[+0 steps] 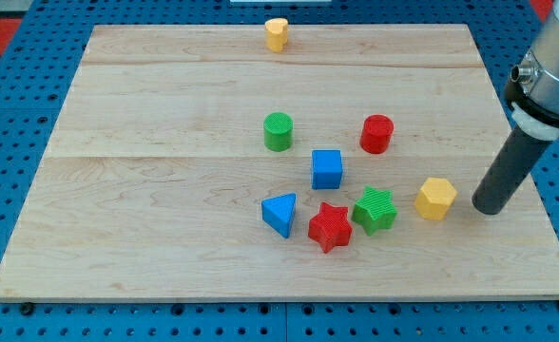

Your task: Push the yellow hexagon into the green star

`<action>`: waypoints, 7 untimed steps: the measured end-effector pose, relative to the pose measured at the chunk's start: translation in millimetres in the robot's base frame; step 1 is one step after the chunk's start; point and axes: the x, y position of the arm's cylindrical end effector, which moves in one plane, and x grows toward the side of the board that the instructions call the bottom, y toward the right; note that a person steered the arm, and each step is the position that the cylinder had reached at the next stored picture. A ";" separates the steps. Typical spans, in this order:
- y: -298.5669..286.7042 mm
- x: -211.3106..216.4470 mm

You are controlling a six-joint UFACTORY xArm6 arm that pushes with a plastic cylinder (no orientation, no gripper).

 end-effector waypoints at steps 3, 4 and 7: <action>-40.7 0.0; -46.0 -1.2; -46.2 -5.4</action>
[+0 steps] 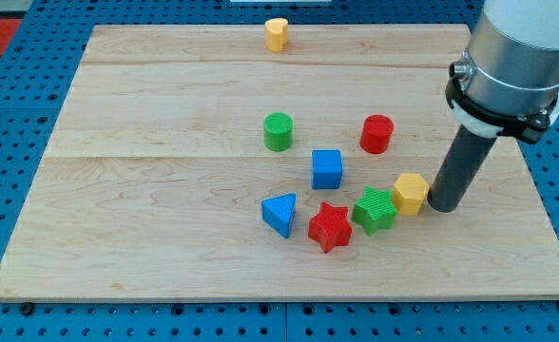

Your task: Push the yellow hexagon into the green star

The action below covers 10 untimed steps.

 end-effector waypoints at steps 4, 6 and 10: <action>-12.8 -0.8; -10.8 -2.1; -17.9 -42.2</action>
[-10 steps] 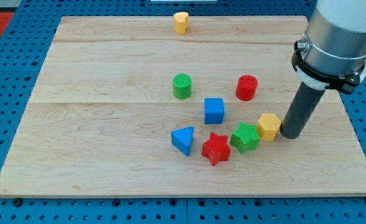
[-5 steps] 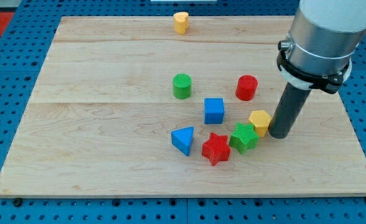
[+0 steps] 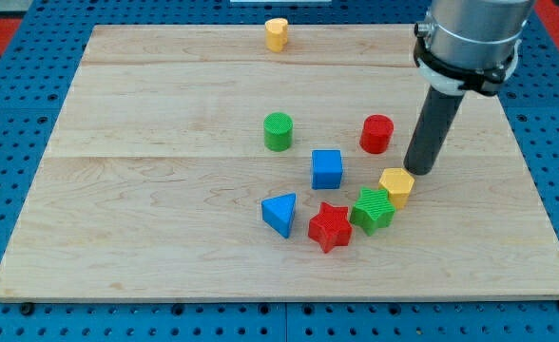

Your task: Push the yellow hexagon into the green star

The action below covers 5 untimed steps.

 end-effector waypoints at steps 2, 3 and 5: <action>-4.3 6.5; -14.9 -17.6; -37.9 -16.4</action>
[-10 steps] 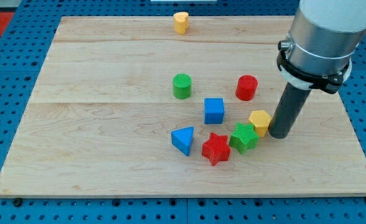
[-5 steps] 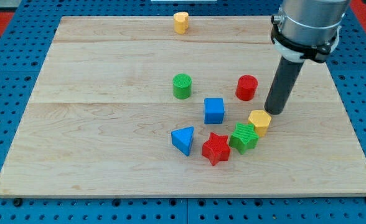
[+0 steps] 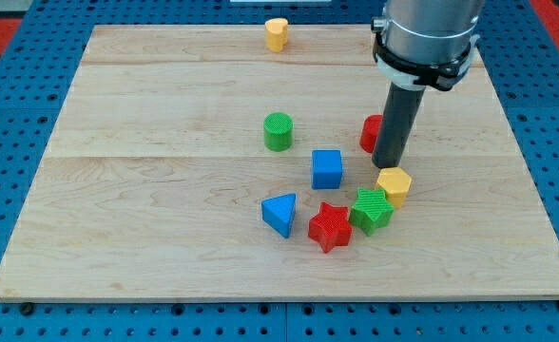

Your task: Push the yellow hexagon into the green star

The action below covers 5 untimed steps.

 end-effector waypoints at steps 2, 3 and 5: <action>1.3 15.7; 1.3 20.6; 20.0 22.4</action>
